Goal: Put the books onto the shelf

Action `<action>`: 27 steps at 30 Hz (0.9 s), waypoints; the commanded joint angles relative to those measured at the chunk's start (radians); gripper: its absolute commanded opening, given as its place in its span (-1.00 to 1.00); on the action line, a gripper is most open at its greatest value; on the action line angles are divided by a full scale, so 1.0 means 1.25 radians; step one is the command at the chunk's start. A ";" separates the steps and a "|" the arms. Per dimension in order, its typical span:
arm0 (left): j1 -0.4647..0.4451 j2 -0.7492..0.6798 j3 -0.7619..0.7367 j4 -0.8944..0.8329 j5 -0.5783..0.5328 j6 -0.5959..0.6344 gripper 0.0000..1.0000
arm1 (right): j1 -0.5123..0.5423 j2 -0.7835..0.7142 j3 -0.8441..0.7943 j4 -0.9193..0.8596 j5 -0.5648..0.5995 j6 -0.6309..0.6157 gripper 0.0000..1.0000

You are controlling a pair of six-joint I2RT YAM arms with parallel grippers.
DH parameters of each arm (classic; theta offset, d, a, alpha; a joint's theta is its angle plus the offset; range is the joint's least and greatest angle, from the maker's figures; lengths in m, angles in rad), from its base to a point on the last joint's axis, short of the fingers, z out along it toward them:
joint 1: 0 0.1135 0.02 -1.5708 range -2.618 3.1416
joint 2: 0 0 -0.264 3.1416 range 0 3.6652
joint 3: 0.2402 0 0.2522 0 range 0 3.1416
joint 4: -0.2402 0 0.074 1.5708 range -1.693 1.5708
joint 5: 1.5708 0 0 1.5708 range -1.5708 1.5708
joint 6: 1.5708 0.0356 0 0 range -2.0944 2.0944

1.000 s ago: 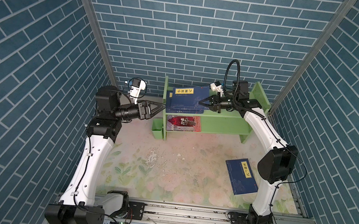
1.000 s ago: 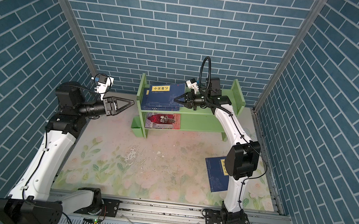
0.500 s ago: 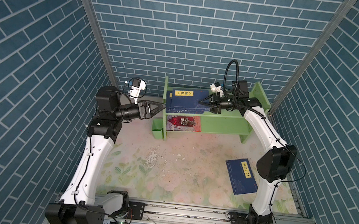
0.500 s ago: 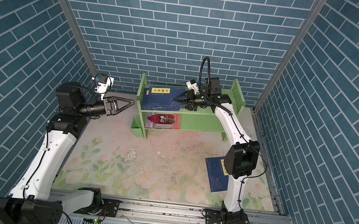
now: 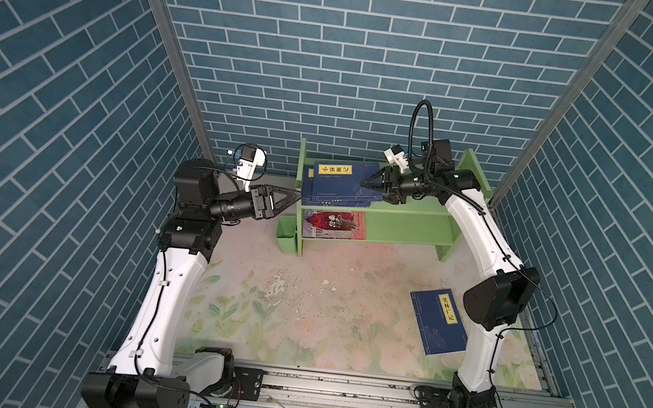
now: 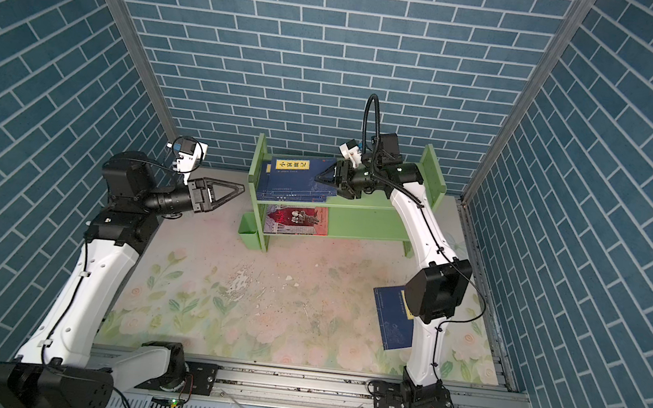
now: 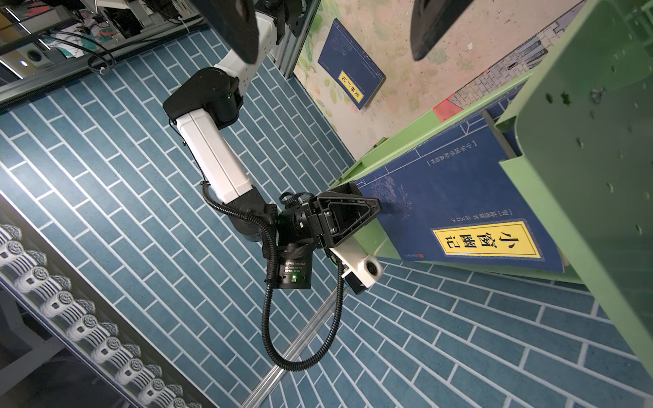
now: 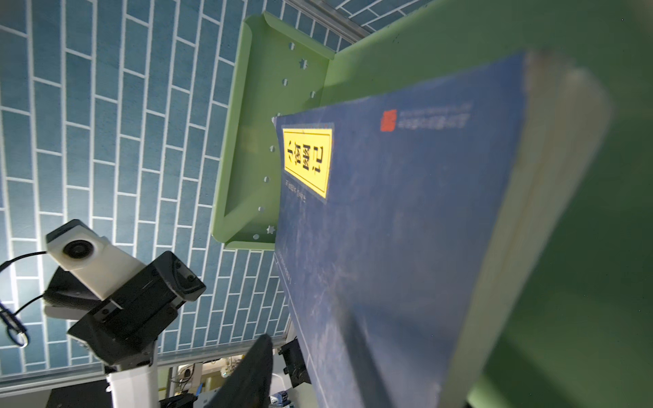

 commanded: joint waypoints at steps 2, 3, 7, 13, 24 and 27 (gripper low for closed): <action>0.004 -0.016 -0.009 -0.007 0.006 0.018 0.39 | 0.001 0.026 0.035 -0.107 0.141 -0.084 0.20; 0.004 -0.018 -0.012 -0.009 0.006 0.019 0.39 | 0.002 0.028 0.040 -0.113 0.157 -0.088 0.21; 0.004 -0.019 -0.010 -0.035 0.008 0.038 0.39 | 0.012 0.037 0.072 -0.155 0.221 -0.124 0.22; 0.004 -0.018 -0.009 -0.053 0.004 0.055 0.39 | 0.022 -0.004 0.061 -0.132 0.328 -0.152 0.23; 0.004 -0.019 0.010 -0.211 -0.107 0.237 0.39 | 0.037 -0.147 -0.110 0.039 0.322 -0.125 0.05; 0.004 -0.012 0.012 -0.245 -0.136 0.278 0.39 | 0.042 -0.145 -0.114 0.042 0.312 -0.126 -0.01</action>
